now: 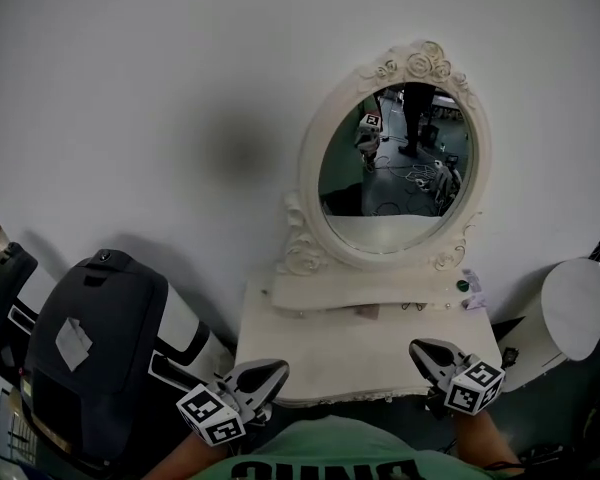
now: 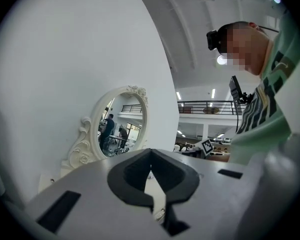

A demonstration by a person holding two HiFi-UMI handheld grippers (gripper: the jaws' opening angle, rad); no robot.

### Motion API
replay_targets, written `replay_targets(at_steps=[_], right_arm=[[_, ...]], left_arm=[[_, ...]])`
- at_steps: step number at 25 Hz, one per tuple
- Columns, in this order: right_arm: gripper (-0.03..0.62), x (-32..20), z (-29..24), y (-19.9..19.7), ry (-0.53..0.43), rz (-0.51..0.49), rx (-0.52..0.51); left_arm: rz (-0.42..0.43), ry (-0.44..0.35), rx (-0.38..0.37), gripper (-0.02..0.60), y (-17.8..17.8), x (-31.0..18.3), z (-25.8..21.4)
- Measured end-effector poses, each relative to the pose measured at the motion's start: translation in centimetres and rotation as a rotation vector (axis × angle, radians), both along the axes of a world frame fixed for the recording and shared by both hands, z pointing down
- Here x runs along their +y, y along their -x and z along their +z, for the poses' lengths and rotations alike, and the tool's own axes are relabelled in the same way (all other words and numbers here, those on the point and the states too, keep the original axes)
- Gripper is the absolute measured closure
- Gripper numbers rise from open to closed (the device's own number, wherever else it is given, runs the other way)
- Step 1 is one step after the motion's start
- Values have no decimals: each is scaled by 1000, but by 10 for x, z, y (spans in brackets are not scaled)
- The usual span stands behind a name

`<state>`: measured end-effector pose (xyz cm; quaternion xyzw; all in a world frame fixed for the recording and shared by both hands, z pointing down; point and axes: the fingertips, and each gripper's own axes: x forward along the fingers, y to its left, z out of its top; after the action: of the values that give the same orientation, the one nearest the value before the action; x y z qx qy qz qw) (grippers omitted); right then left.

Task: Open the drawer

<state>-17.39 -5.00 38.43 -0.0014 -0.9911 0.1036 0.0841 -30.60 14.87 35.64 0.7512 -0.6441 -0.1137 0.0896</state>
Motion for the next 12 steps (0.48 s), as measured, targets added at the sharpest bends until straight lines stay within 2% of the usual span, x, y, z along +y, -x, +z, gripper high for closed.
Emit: replay_targets(at_steps=[7,12], right_arm=[[582,-25,12,16,9,4,27],[582,-56,15,32,18,-73,18]], left_arm=[[0,8,31,572,15,-23,14],[-47,26,26,572,14,-57,17]])
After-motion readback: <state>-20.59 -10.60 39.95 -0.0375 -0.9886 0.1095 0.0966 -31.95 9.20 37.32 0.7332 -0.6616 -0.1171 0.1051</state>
